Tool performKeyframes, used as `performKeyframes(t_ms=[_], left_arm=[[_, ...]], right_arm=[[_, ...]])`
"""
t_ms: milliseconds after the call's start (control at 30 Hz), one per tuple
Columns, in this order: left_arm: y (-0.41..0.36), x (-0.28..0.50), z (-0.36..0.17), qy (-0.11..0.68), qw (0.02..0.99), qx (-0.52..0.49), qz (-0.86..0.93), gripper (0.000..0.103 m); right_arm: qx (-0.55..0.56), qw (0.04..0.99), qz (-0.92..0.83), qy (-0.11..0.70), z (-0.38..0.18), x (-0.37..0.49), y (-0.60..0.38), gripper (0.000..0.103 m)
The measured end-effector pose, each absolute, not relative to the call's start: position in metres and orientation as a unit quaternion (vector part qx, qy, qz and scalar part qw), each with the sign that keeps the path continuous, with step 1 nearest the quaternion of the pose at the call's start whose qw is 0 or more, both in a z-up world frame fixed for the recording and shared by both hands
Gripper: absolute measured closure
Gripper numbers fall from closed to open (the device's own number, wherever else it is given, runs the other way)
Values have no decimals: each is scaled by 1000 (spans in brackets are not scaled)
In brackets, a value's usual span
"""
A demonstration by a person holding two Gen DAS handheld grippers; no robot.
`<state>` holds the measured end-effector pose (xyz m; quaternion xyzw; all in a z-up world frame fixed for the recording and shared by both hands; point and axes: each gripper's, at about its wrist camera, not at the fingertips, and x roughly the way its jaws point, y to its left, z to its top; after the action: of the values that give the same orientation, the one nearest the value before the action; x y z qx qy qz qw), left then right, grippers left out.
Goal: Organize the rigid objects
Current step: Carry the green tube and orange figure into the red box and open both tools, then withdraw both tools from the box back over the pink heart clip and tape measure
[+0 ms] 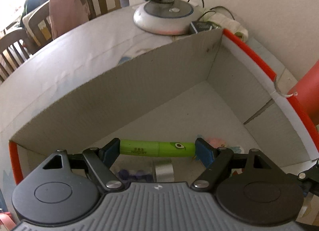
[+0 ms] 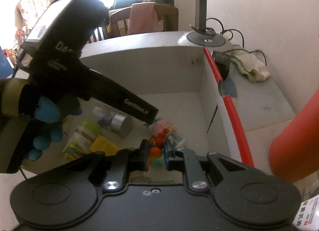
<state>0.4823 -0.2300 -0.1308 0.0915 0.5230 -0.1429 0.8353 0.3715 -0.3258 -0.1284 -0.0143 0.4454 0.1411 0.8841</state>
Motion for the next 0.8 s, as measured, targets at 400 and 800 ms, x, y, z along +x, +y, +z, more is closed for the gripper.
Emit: performKeyframes(t_ms=[400,800], left_arm=[[-221,480,-139,536,830,86,-130,21],[-206,460,-110,498,850,58,-160,21]], right_arm=[[-12,883,133,449,-131,369,-321,81],[-1,882,149,446,-117,358,-317,68]])
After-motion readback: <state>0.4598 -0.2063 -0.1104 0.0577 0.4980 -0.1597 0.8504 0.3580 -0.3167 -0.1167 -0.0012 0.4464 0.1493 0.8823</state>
